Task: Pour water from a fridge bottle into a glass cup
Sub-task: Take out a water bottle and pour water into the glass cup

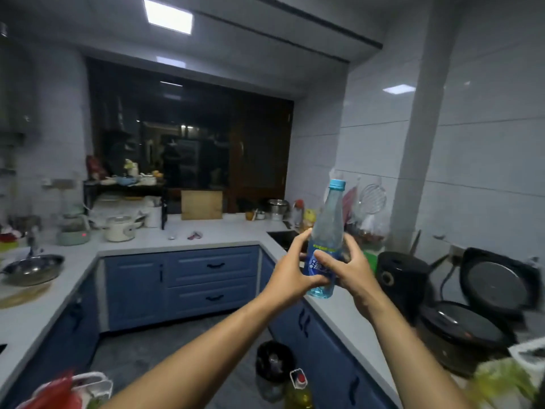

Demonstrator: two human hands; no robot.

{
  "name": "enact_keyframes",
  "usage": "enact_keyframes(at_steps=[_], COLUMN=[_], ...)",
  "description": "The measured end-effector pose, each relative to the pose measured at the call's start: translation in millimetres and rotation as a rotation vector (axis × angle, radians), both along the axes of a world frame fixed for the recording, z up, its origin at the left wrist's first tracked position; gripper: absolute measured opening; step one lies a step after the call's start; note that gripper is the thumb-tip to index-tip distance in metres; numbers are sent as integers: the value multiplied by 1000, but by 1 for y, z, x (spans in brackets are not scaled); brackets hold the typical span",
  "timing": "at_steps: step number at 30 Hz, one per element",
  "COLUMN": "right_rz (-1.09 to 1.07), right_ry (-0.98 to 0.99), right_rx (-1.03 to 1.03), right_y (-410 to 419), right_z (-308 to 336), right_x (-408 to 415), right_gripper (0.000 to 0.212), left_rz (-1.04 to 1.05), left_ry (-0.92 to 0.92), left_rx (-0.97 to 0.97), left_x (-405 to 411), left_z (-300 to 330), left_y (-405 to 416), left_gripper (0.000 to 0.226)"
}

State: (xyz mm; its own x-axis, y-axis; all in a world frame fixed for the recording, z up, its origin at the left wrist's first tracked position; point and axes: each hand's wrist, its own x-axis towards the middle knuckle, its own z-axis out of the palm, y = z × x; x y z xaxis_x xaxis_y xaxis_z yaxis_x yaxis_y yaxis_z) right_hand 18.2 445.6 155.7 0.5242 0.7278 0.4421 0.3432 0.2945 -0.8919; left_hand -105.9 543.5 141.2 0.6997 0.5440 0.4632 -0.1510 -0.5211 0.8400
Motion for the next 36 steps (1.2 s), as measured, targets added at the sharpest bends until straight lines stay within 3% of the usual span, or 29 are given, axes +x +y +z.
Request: enact_keyframes(at_steps=[5, 9, 11, 14, 19, 27, 32, 36], right_rz=[151, 246, 291, 367, 472, 488, 333, 337], right_ry=[40, 48, 43, 45, 54, 76, 69, 67], right_rx=[-23, -67, -101, -154, -241, -261, -229, -243], right_y=[114, 195, 235, 290, 378, 548, 648, 731], right_z=[-32, -54, -64, -80, -104, -129, -146, -161], right_x=[27, 49, 57, 65, 74, 87, 95, 117], right_gripper=[59, 52, 59, 62, 62, 63, 74, 72], left_rz=[147, 198, 246, 284, 270, 353, 543, 525], left_ry=[63, 123, 83, -18, -114, -165, -221, -258], left_rx=[-32, -88, -176, -324, -349, -385, -411, -442], left_x=[9, 14, 20, 35, 56, 83, 114, 134], left_z=[-31, -46, -42, -26, -10, -31, -45, -65], left_y=[86, 157, 196, 260, 359, 537, 633, 716], left_gripper=[99, 83, 64, 62, 31, 23, 20, 33])
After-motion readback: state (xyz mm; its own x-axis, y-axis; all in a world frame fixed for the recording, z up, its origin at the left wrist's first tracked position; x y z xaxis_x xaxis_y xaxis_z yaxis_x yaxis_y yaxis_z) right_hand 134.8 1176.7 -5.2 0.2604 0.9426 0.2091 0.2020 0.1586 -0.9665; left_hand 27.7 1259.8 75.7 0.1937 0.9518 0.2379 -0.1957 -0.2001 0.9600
